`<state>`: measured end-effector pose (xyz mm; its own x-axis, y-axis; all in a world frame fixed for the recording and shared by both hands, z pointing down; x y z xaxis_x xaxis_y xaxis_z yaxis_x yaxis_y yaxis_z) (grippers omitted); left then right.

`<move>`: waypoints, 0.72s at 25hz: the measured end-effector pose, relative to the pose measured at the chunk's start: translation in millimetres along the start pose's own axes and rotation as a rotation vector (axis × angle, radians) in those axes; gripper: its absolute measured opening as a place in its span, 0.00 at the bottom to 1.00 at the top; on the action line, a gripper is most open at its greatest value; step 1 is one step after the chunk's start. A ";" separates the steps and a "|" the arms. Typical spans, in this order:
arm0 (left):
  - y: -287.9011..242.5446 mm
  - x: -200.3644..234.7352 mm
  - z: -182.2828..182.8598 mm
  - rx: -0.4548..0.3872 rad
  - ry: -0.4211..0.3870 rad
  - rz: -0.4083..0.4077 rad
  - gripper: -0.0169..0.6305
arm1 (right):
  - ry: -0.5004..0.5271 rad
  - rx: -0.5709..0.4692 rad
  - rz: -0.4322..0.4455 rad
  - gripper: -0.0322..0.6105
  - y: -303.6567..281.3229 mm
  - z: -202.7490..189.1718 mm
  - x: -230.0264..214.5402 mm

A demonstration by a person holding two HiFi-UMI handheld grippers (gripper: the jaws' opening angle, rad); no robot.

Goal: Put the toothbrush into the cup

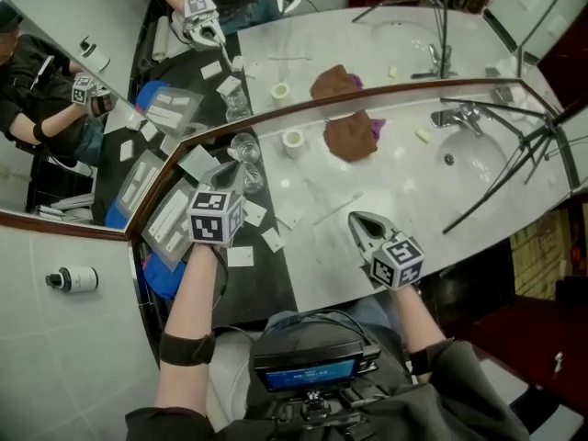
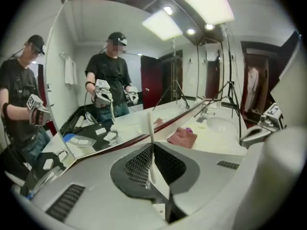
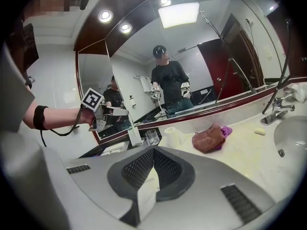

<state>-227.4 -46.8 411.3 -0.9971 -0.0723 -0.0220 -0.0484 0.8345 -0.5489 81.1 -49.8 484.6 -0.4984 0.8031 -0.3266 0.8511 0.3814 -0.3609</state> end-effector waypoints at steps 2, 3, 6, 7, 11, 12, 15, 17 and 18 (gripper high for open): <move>-3.8 -24.9 -7.6 0.064 -0.083 -0.042 0.06 | -0.019 -0.006 -0.010 0.07 3.3 -2.8 -0.5; -5.8 -40.3 -9.0 0.093 -0.110 -0.072 0.06 | -0.028 -0.009 -0.017 0.07 6.5 -3.9 -2.0; -17.7 -86.2 -17.1 0.163 -0.161 -0.167 0.06 | -0.050 -0.011 -0.050 0.07 19.7 -7.7 -11.5; -22.5 -99.5 -21.6 0.185 -0.181 -0.195 0.06 | -0.055 -0.011 -0.062 0.07 23.2 -10.2 -15.6; -42.5 -148.6 -41.6 0.291 -0.270 -0.296 0.06 | -0.081 -0.009 -0.101 0.07 33.5 -17.1 -32.2; -48.1 -161.2 -47.8 0.321 -0.289 -0.322 0.06 | -0.086 -0.008 -0.111 0.07 37.2 -17.4 -35.9; -64.1 -199.6 -63.9 0.406 -0.330 -0.413 0.06 | -0.091 -0.012 -0.156 0.07 49.1 -23.3 -52.6; -73.5 -223.6 -74.4 0.458 -0.356 -0.476 0.06 | -0.103 -0.020 -0.188 0.07 56.8 -30.0 -63.0; -78.0 -235.0 -79.9 0.481 -0.369 -0.504 0.06 | -0.114 -0.024 -0.201 0.07 61.1 -33.4 -67.2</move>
<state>6.1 -51.3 526.0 -0.7738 -0.6262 0.0956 -0.3748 0.3308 -0.8661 172.2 -65.1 513.7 -0.6729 0.6532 -0.3472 0.7355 0.5405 -0.4084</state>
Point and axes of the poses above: the fingertips, and each gripper's own axes: y backward along the fingers, x to its left, z out of its top, the point moved 5 cm from there along y, backward along the fingers, and after that the axes turned 2 degrees about y, right-handed, at the moved point
